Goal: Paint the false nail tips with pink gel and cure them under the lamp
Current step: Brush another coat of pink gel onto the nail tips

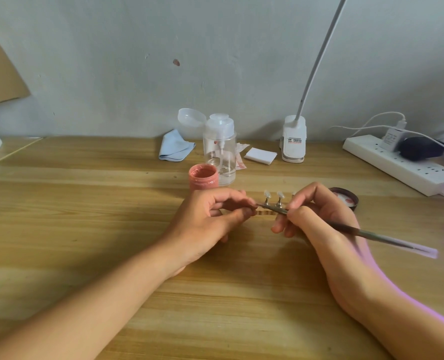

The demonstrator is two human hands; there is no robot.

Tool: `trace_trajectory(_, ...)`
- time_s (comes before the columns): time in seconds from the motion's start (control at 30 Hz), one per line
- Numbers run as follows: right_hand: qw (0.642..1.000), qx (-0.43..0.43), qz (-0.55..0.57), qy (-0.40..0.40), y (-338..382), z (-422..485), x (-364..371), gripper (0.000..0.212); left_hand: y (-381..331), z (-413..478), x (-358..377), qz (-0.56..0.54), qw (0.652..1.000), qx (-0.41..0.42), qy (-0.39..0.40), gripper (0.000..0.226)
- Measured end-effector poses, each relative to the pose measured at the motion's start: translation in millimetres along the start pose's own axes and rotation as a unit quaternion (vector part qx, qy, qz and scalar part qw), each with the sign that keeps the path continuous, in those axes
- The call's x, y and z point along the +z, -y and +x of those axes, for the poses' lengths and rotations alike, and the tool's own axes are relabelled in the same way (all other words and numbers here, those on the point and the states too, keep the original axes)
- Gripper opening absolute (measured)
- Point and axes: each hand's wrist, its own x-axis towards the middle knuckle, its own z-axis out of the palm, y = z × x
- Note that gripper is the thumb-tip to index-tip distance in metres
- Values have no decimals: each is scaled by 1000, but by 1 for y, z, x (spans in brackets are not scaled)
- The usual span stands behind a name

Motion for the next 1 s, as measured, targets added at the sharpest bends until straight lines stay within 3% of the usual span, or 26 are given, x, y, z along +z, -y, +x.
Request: trace_trajectory(1.0, 1000, -13, -11, -1, 1, -1, 1, 13, -3, -1, 1, -5, 1000, 9, 14, 19)
